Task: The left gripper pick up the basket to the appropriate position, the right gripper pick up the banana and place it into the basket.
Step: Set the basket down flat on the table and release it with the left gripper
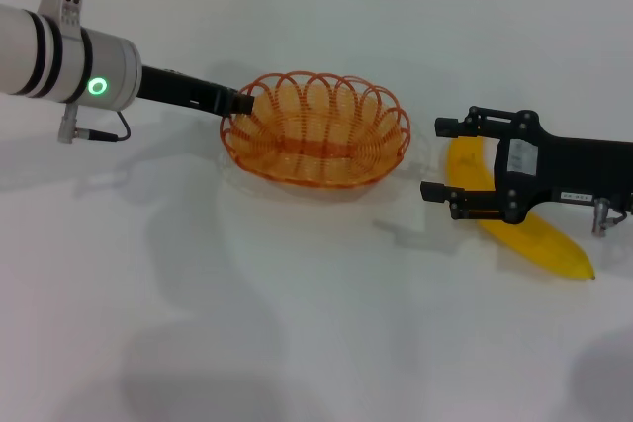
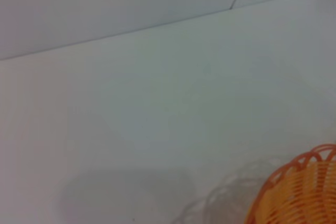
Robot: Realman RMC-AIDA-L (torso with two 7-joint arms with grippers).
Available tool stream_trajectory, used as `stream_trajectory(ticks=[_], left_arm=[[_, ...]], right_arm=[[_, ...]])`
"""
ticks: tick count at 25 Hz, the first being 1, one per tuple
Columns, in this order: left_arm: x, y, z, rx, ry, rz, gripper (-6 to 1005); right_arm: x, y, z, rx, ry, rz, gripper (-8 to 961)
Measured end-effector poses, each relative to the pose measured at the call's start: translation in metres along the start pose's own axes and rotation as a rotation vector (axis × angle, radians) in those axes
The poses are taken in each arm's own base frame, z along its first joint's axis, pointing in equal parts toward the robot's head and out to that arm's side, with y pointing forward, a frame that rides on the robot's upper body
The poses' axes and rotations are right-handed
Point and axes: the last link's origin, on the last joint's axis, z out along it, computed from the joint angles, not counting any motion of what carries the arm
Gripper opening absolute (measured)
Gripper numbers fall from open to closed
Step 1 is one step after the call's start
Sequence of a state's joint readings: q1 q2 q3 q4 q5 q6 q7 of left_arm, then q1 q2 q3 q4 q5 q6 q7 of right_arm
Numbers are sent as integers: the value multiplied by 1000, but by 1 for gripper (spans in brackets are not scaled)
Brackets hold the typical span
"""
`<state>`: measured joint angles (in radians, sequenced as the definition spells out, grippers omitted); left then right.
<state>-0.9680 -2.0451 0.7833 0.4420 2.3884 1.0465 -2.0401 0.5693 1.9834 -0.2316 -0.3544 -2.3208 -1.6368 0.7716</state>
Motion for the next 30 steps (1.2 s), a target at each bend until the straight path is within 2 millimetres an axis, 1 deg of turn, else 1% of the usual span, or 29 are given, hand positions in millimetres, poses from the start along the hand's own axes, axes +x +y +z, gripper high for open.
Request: stream_trajectory(ticks=[16, 21, 30], left_arm=[[-1, 0, 0, -4, 7, -25, 74], [-5, 1, 3, -9, -5, -33, 76], [-5, -2, 3, 12, 0, -45, 79]], right_arm=[[-2, 1, 0, -11, -11, -1, 784], [-3, 1, 1, -13, -12, -4, 784], [-6, 2, 2, -28, -27, -6, 785]])
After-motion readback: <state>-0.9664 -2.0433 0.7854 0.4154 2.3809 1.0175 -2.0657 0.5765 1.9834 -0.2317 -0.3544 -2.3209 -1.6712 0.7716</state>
